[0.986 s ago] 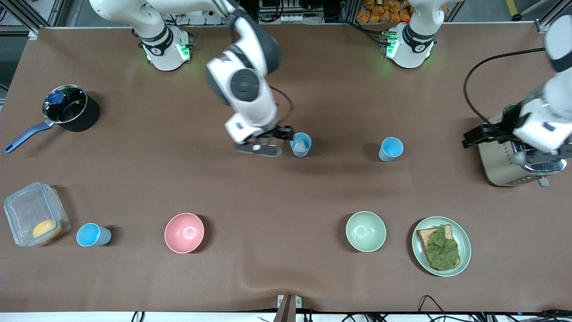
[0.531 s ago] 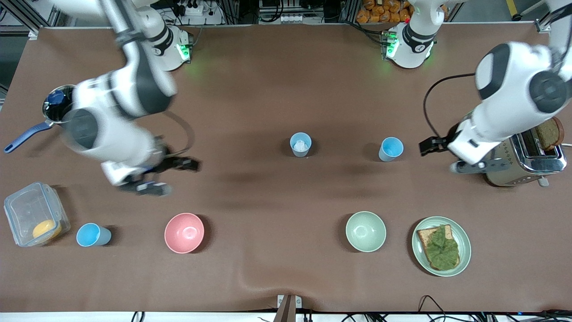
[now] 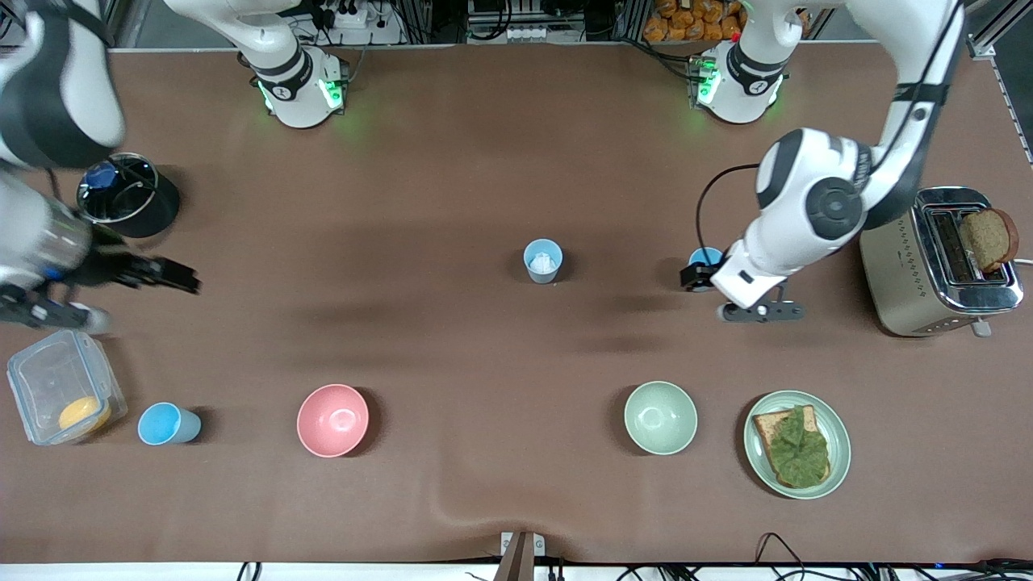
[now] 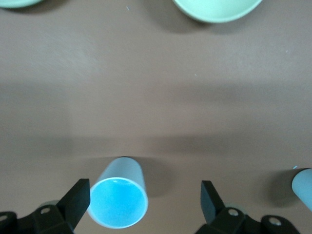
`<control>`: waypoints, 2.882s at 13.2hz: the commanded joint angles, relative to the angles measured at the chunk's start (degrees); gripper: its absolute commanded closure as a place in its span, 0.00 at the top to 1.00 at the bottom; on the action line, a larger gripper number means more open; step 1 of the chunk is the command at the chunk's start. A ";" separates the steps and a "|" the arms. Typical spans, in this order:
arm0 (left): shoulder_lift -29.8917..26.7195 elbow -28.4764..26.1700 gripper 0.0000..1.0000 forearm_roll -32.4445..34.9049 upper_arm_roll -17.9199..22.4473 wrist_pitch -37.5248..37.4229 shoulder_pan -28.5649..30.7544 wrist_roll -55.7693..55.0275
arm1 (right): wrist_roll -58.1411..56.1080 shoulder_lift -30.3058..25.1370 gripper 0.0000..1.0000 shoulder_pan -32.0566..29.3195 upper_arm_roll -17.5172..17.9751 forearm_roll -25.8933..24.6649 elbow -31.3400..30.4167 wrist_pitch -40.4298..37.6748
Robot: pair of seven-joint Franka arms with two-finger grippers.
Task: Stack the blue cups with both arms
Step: 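Withdraw the right gripper while the left gripper reaches the other cup, then grasp the second light-blue cup with the left gripper and lift it, then carry the held cup with the left gripper over the placed cup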
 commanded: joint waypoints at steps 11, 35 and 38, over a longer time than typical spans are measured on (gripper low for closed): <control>-0.60 -12.90 1.00 0.63 0.42 10.90 -2.01 -2.81 | -14.75 -8.18 1.00 -6.87 3.15 -6.24 -2.40 -2.33; -5.53 4.74 0.00 0.80 2.09 3.62 -19.38 -3.24 | -14.58 -6.95 1.00 -6.87 3.06 -5.98 -1.96 0.04; -0.18 11.24 0.00 0.81 4.88 3.62 -29.04 -12.53 | -14.57 -6.95 1.00 -6.96 3.06 -5.98 -2.04 -0.05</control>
